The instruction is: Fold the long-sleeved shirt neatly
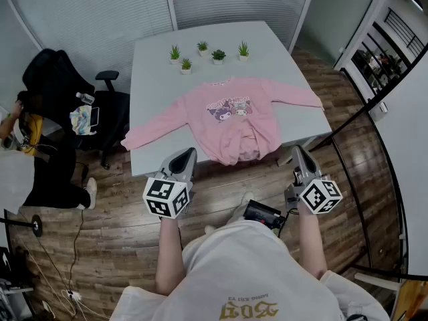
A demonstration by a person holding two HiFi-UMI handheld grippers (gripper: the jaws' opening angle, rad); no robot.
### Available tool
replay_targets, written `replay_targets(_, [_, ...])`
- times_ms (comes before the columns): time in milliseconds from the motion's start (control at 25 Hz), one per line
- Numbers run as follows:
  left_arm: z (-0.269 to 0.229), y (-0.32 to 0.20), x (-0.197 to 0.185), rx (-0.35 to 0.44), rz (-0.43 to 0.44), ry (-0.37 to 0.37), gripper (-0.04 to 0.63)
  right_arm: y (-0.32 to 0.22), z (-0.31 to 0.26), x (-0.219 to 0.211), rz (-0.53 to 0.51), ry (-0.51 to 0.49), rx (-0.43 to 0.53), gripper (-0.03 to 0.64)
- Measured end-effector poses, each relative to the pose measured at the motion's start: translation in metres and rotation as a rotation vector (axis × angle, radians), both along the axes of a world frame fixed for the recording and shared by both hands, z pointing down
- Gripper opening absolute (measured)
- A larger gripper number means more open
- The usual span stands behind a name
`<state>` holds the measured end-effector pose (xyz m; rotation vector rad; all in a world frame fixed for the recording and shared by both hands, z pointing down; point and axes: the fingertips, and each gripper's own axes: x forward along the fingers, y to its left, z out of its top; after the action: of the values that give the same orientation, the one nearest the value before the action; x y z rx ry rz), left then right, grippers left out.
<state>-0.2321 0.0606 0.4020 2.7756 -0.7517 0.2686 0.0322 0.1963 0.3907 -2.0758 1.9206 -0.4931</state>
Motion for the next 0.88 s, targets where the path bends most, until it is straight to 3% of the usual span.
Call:
replay_targets(440, [0.001,0.010,0.019,-0.001,0.032,0.012,0.006,0.012,0.006,0.008,0.025,0.007,-0.014,0.006])
replay_targets(480, [0.001,0.012,0.022,-0.012,0.041,0.027,0.049,0.014,0.008,0.010,0.043,0.001,-0.022,0.008])
replay_targets(520, [0.002,0.014,0.025,-0.030,0.058,0.039,0.223,0.016,0.011,0.012,0.051,-0.015,-0.032,0.007])
replay_targets(560, [0.003,0.016,0.029,-0.050,0.076,0.048,0.329,0.016,0.015,0.012,0.047,-0.040,-0.043,0.130])
replay_targets(600, [0.004,0.018,0.032,-0.065,0.090,0.053,0.363,0.017,0.018,0.012,0.040,-0.063,-0.054,0.253])
replay_targets(880, [0.008,0.022,0.053,-0.070,0.148,0.046,0.354,0.032,0.024,0.015,0.072,-0.102,-0.085,0.262])
